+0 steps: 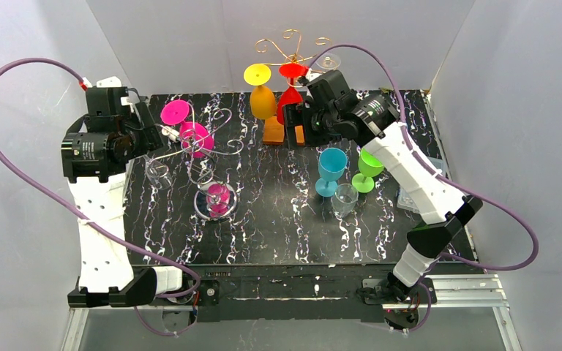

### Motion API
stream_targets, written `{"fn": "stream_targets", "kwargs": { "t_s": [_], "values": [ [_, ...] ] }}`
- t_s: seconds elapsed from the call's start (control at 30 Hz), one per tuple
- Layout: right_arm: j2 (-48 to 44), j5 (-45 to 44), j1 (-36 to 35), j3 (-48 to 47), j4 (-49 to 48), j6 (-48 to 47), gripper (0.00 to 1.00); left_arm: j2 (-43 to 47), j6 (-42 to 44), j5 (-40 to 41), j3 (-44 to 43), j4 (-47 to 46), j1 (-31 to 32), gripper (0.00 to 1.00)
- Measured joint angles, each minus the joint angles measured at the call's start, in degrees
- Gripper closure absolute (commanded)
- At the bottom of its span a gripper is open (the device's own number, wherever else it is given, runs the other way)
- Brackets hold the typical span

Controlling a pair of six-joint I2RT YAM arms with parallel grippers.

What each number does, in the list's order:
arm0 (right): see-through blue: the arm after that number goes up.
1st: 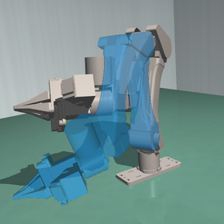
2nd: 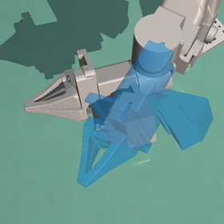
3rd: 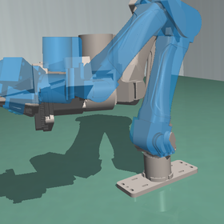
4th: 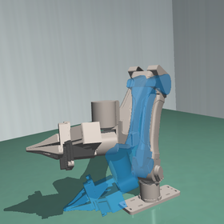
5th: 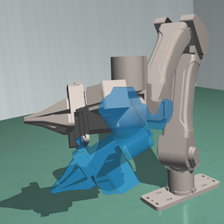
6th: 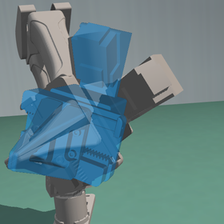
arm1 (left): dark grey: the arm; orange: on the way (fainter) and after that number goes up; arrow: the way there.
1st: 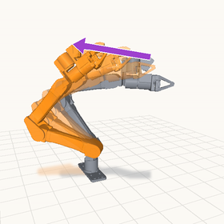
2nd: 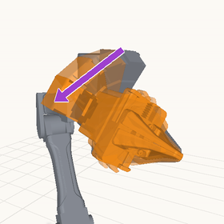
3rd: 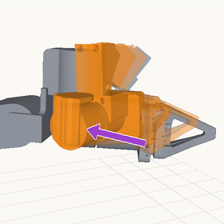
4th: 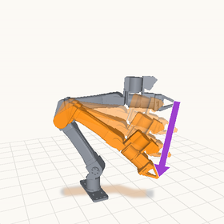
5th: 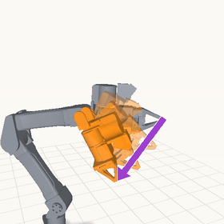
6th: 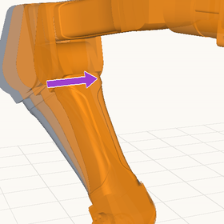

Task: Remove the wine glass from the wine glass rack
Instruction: Pick up the wine glass from the wine rack.

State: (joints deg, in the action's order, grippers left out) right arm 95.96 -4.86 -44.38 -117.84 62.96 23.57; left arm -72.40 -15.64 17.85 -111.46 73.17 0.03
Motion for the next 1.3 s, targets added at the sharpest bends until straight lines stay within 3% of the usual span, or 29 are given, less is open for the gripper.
{"fn": "stream_targets", "kwargs": {
  "t_s": [0.57, 0.9, 1.1, 1.3],
  "values": [
    [5.33, 0.55, 0.00, -8.55, 1.16, 0.07, 0.02, -11.45, 0.72, 4.94, -10.58, 0.81, -3.10, 0.71],
    [6.54, 0.07, 0.00, -11.76, 0.55, 0.46, 0.02, -20.85, 3.21, 5.07, -23.61, 0.42, -6.32, 0.71],
    [6.51, -0.66, 0.00, -11.69, -1.36, 1.25, 0.02, -29.18, 4.13, 2.71, -31.71, -1.99, -6.64, 0.72],
    [6.21, -0.96, 0.00, -9.20, -3.72, 1.77, 0.02, -32.09, 4.00, -2.34, -33.00, -5.99, -6.62, 0.72]
  ]
}}
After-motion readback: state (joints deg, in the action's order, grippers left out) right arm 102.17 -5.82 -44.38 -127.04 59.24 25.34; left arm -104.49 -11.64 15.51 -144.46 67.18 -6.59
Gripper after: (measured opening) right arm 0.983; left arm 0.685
